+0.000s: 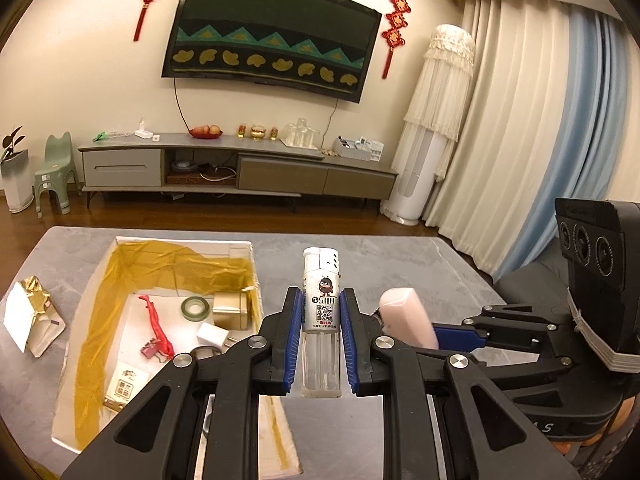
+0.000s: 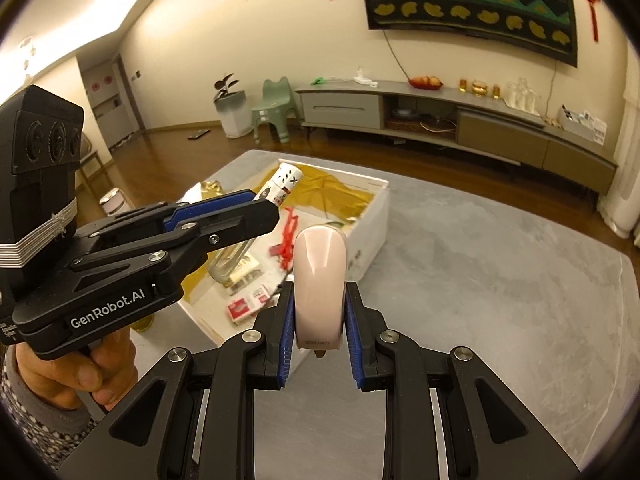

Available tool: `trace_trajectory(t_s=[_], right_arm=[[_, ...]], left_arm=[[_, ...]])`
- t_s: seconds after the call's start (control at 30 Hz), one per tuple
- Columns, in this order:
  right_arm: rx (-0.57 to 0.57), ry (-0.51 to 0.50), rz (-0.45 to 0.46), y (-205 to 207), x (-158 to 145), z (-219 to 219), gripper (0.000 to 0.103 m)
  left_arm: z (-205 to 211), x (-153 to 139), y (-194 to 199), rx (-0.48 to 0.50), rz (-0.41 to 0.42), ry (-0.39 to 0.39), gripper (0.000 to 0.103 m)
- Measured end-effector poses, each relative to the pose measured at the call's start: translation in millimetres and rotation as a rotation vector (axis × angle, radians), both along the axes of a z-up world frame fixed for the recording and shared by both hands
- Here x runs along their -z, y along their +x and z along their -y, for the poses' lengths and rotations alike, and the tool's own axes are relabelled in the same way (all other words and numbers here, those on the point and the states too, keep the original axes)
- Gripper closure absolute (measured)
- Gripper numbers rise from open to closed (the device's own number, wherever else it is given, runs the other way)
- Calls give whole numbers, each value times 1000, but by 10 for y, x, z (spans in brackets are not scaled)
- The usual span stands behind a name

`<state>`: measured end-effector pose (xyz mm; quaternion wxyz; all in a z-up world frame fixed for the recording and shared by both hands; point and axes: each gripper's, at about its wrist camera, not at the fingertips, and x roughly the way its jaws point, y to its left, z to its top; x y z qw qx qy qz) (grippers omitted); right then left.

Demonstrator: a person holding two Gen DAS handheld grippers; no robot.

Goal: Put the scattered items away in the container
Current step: 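Carry the white tube and pink stapler over the yellow-lined box with both tools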

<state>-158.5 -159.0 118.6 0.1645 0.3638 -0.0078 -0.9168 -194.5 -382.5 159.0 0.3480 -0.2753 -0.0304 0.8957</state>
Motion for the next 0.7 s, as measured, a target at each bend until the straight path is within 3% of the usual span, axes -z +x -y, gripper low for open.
trace_trajectory(t_s=[0.17,0.47,0.7], right_arm=[[-23,24,-7,-58,-66,229,79],[-70,72,-9,-200,-123,601,79],[-106,90,-2,-354,-145,871,79]], left_arm=[[237,-36,-40,-33,-9,26,83],[1035,-1,-386,-190,46,132,83],[1303,127,-524,-233,75,164,83]])
